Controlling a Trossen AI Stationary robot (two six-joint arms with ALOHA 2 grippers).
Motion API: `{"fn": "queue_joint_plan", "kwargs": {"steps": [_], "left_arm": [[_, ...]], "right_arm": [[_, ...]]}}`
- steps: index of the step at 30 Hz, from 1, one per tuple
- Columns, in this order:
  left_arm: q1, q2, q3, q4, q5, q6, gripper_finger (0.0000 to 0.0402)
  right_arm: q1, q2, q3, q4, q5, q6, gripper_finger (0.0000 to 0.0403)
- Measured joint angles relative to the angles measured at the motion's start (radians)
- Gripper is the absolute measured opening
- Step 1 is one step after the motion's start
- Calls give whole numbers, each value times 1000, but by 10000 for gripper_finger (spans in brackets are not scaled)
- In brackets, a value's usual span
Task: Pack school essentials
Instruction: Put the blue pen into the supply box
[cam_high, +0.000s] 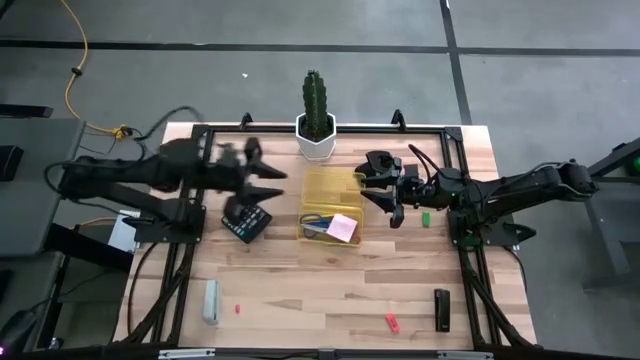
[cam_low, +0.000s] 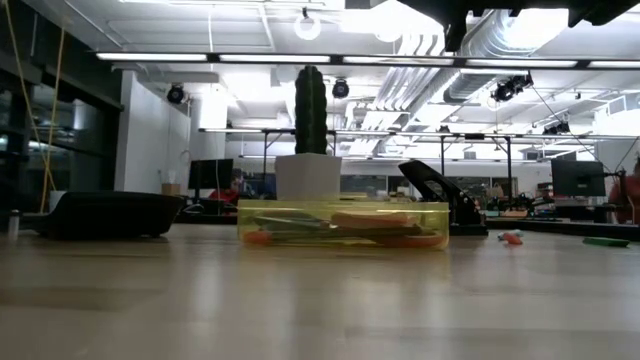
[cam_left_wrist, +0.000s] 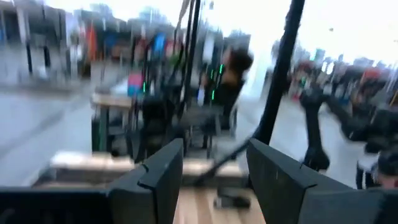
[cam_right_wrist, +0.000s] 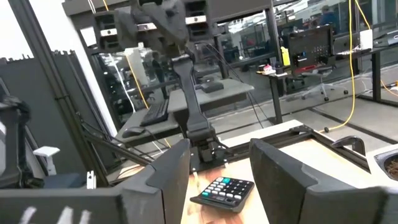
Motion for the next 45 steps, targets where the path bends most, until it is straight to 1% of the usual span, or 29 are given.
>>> {"fn": "queue_joint_plan", "kwargs": {"steps": [3, 6, 8, 11, 17, 24, 26, 29, 32, 35, 40, 43, 45], "left_arm": [[-32, -109, -135, 130, -74, 3, 168], [-56, -192, -273, 233, -162, -43, 168], [-62, -227, -345, 266, -193, -70, 168], [-62, -252, -413, 268, -209, -103, 168], [-61, -250, -437, 278, -207, -174, 168], [-61, -246, -437, 275, -207, -177, 168], [-61, -246, -437, 275, -207, -177, 168], [-61, -246, -437, 274, -208, -177, 168], [-61, -246, -437, 274, -208, -172, 168], [-61, -246, -437, 274, -211, -161, 168], [-60, -246, -437, 274, -212, -160, 168], [-60, -246, -437, 273, -212, -160, 168], [-60, -246, -437, 273, -212, -158, 168]], "right_arm": [[0, 0, 0, 0, 0, 0, 161], [0, 0, 0, 0, 0, 0, 161], [0, 0, 0, 0, 0, 0, 161], [0, 0, 0, 0, 0, 0, 161], [0, 0, 0, 0, 0, 53, 161], [0, 0, 0, 0, 0, 48, 161], [0, 0, 0, 0, 4, 141, 161], [-3, 0, 0, -29, 73, 387, 161], [-22, 0, 0, -171, 110, 518, 161], [-38, 0, 0, -390, 112, 683, 161], [-54, 0, 0, -863, 112, 1034, 161], [-64, 1, 0, -1110, 162, 1235, 161], [-73, 1, 0, -1235, 212, 1424, 161]]}}
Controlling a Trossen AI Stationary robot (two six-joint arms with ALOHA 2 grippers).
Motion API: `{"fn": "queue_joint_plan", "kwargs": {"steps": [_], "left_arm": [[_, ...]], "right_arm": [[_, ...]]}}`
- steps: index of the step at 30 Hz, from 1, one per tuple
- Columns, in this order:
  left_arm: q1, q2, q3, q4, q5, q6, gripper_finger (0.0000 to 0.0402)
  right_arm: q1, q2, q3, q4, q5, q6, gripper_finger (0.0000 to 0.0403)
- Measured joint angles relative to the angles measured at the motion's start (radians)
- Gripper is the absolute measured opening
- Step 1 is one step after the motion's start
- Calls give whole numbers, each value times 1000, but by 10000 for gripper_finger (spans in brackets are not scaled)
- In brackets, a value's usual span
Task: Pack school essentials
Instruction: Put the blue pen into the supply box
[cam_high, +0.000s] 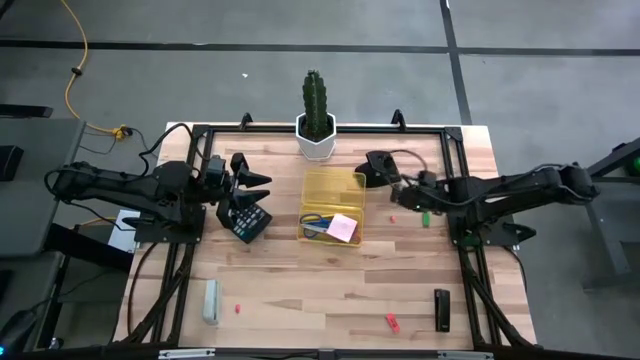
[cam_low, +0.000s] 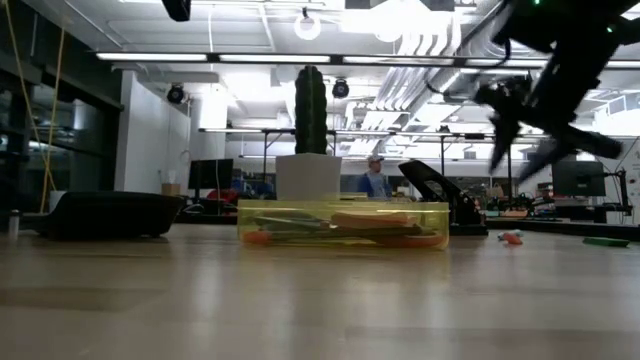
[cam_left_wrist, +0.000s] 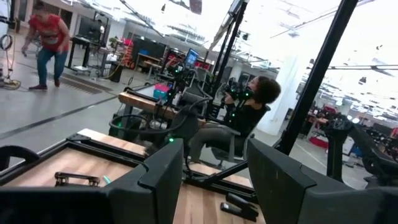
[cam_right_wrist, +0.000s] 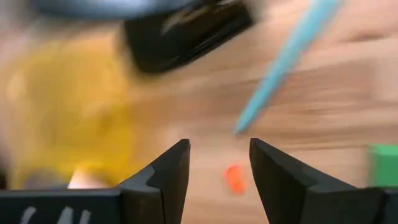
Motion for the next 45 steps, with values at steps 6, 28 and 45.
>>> {"fn": "queue_joint_plan", "kwargs": {"steps": [6, 28, 45], "left_arm": [[0, 0, 0, 0, 0, 0, 168], [0, 0, 1, -1, -27, 35, 168], [0, 0, 1, -1, -27, 21, 168]], "right_arm": [[-47, 0, -45, -57, 111, 278, 161], [-319, 299, -71, 151, -75, 168, 158], [-319, 239, -80, 10, -46, 44, 15]]}}
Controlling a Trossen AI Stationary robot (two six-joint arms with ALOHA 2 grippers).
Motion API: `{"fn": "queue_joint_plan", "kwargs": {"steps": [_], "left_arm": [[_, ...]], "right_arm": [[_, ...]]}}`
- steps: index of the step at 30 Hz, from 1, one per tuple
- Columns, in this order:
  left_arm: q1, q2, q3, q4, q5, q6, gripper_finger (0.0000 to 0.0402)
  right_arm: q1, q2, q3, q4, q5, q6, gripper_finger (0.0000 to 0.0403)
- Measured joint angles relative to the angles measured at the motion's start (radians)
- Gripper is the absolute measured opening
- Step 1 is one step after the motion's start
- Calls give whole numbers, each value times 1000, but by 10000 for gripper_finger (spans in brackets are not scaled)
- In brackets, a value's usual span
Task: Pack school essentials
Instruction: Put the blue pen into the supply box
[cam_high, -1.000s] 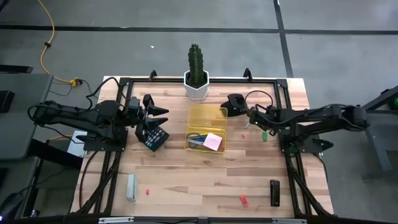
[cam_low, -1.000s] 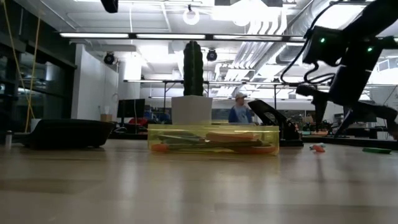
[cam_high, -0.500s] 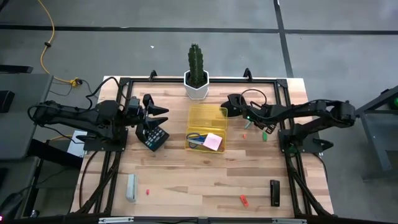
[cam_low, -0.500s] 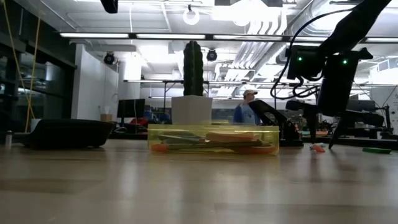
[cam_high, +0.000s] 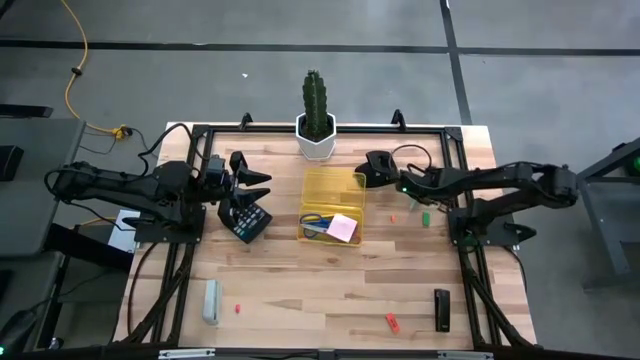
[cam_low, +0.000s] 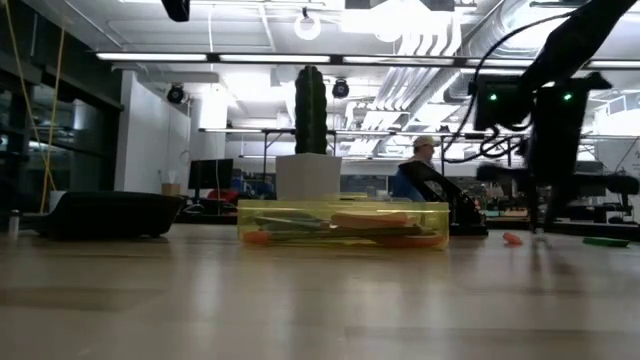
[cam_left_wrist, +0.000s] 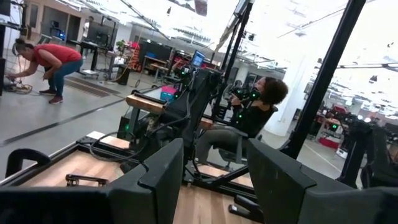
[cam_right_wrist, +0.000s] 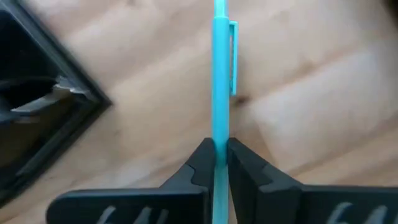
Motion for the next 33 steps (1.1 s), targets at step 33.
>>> {"fn": "queue_joint_plan", "kwargs": {"steps": [33], "left_arm": [[0, 0, 0, 0, -49, -32, 168]], "right_arm": [[370, -481, 7, 1168, -286, -1520, 1]]}}
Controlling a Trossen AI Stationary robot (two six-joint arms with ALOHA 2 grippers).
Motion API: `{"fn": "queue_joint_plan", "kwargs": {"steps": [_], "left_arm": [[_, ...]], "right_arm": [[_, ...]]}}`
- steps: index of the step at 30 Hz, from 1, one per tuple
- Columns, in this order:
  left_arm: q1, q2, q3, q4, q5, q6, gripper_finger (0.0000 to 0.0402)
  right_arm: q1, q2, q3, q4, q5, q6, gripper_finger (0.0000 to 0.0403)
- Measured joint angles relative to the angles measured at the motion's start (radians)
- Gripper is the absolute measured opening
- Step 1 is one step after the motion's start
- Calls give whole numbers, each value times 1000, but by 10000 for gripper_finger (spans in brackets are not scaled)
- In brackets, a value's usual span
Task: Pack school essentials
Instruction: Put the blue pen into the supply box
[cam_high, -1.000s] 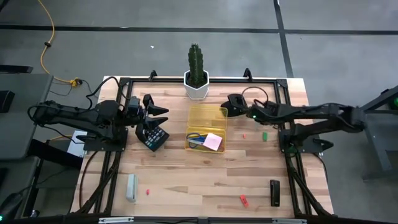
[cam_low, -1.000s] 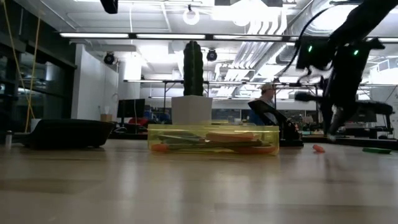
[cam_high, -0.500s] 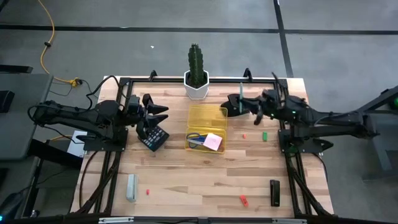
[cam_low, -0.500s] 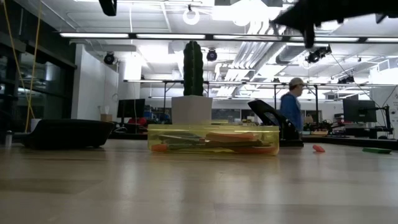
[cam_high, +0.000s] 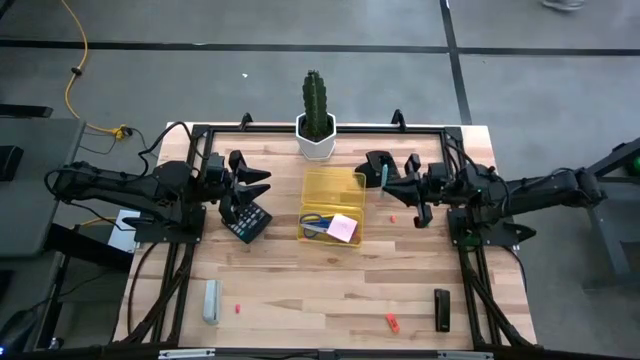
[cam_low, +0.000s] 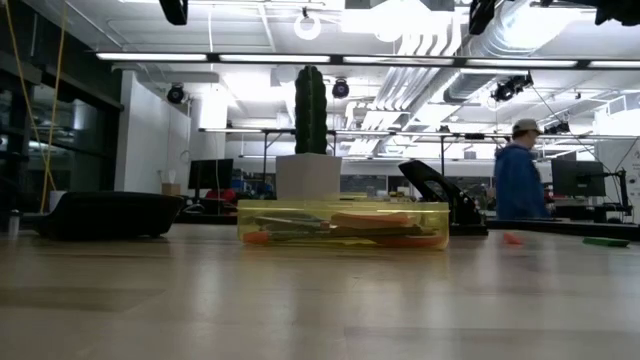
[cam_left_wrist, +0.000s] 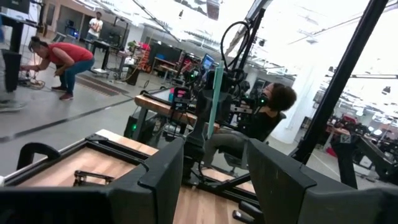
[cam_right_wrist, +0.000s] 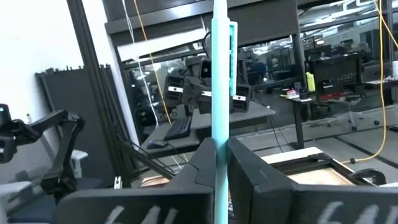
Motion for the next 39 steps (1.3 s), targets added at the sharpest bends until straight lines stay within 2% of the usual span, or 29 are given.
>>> {"fn": "queue_joint_plan", "kwargs": {"steps": [16, 20, 24, 28, 34, 39], "left_arm": [[0, 0, 0, 0, 0, 0, 168], [0, 0, 0, 0, 1, -6, 168], [0, 0, 0, 0, 8, -7, 168], [0, 0, 0, 0, 8, -7, 168], [0, 0, 0, 0, 8, -7, 168], [0, 0, 0, 0, 9, -7, 168]], "right_arm": [[0, -1, 0, 40, 0, 8, 0], [0, 46, 4, 65, 17, 109, 0], [0, 185, 88, -11, 14, 134, 0], [-12, 380, 245, -256, -8, 128, 0], [-32, 669, 481, -685, -39, 1, 0], [-44, 865, 605, -866, -39, -122, 0]]}}
